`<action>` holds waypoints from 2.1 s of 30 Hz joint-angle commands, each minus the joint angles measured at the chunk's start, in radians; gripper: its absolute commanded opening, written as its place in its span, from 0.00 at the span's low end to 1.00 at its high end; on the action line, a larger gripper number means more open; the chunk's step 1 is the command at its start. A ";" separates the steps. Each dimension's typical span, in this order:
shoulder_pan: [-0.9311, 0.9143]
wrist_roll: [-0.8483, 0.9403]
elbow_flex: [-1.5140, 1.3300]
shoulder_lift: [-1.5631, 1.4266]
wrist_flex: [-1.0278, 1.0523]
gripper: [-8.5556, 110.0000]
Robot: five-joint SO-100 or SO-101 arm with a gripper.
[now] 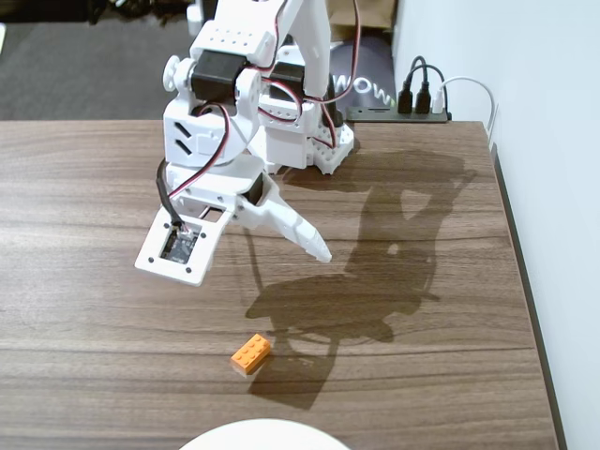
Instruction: Grasp a lego block and put it on the plate.
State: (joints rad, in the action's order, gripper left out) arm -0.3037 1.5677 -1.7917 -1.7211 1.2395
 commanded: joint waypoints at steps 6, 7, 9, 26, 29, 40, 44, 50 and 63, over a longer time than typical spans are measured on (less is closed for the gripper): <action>-0.015 0.028 0.034 0.014 -0.052 0.60; -0.014 0.028 0.028 0.017 -0.060 0.60; -0.009 0.021 0.014 0.021 -0.078 0.60; 0.046 -0.215 -0.075 0.178 -0.258 0.60; 0.064 -0.311 -0.069 0.202 -0.276 0.60; 0.086 -0.503 0.040 0.285 -0.270 0.60; 0.080 -0.502 0.052 0.302 -0.278 0.60; 0.086 -0.491 0.055 0.336 -0.304 0.59; 0.110 -0.402 0.110 0.394 -0.272 0.55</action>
State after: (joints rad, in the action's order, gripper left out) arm -0.2086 1.1490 -1.7073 -1.3284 0.9526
